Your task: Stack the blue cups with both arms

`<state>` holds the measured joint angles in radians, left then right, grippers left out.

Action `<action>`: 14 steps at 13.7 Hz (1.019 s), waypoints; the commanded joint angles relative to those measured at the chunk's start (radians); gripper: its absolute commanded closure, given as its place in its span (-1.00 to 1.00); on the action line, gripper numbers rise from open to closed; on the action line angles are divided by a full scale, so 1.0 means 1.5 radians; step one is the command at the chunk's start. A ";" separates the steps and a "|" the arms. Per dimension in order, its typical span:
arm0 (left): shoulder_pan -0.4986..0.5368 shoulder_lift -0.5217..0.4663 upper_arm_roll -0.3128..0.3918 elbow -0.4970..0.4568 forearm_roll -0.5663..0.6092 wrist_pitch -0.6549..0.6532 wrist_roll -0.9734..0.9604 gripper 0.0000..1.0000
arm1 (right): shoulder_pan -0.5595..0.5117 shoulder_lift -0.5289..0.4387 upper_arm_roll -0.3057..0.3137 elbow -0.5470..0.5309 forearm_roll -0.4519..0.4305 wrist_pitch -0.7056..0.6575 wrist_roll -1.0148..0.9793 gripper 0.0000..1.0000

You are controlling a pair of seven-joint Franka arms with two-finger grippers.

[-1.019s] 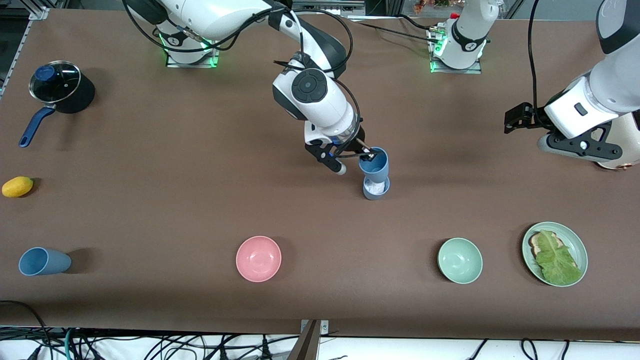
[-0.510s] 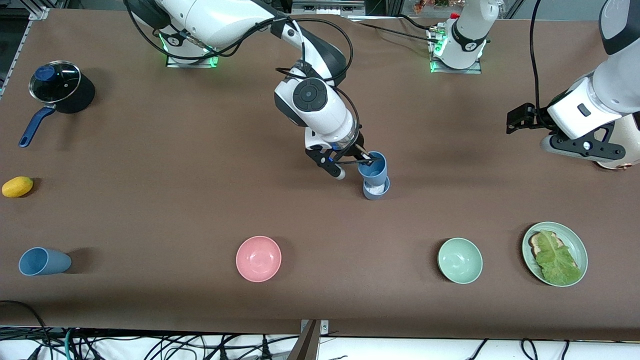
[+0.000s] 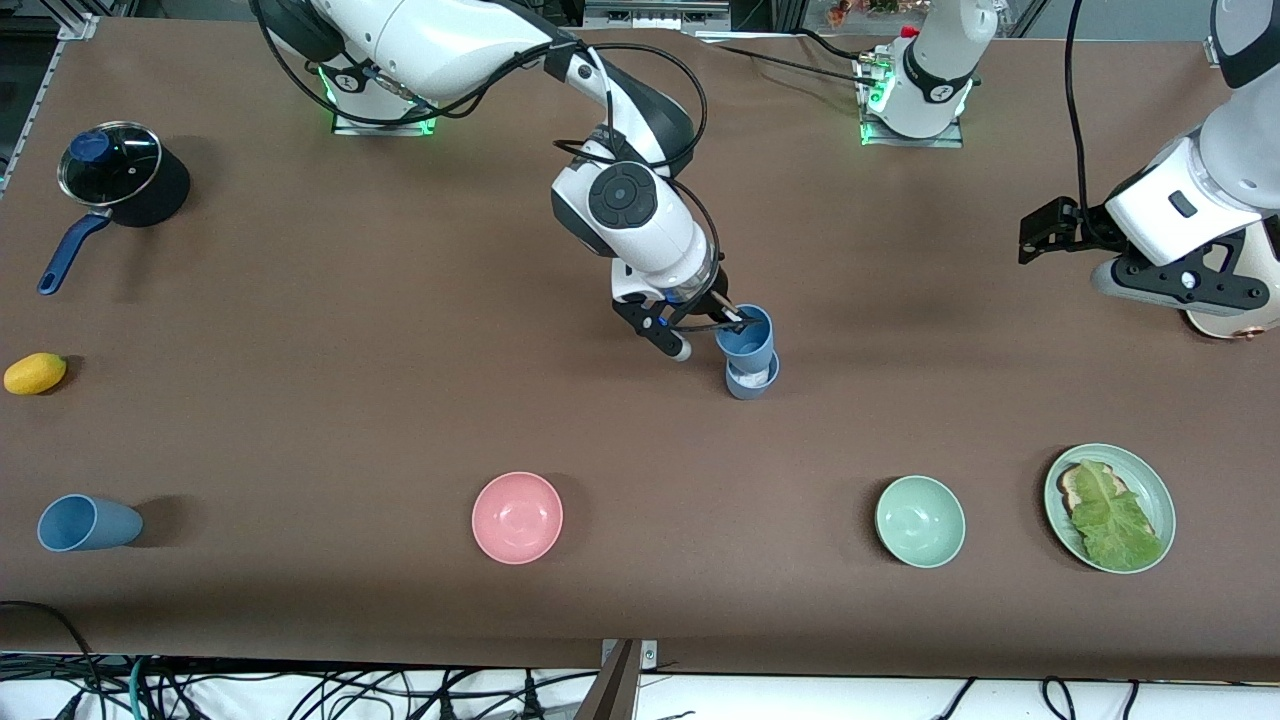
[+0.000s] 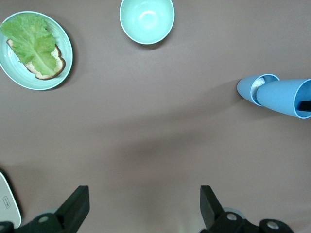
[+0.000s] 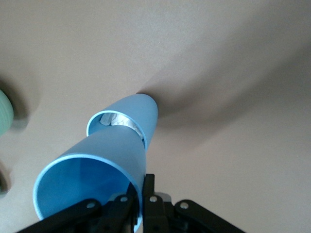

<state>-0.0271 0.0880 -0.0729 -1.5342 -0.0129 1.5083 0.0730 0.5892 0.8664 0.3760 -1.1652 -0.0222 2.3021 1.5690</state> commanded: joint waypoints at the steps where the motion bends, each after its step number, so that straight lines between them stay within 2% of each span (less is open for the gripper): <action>1: 0.010 -0.014 0.005 -0.012 -0.005 -0.001 0.007 -1.00 | 0.010 0.022 -0.004 0.029 -0.010 0.012 0.007 1.00; 5: 0.021 -0.110 0.000 -0.160 -0.006 0.114 0.007 -1.00 | 0.009 0.024 -0.010 0.029 -0.010 0.024 0.004 1.00; 12: 0.020 -0.110 -0.001 -0.159 -0.006 0.113 0.009 -1.00 | 0.010 0.038 -0.017 0.029 -0.010 0.038 0.004 1.00; 13: 0.020 -0.110 -0.001 -0.158 -0.006 0.113 0.009 -1.00 | 0.010 0.038 -0.017 0.029 -0.010 0.038 0.006 0.68; 14: 0.020 -0.109 -0.001 -0.158 -0.006 0.113 0.009 -1.00 | 0.010 0.038 -0.017 0.029 -0.010 0.038 0.007 0.22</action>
<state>-0.0020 -0.0539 -0.0702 -1.7501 -0.0129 1.6632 0.0728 0.5919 0.9016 0.3529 -1.1644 -0.0229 2.3574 1.5688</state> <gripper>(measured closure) 0.000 0.903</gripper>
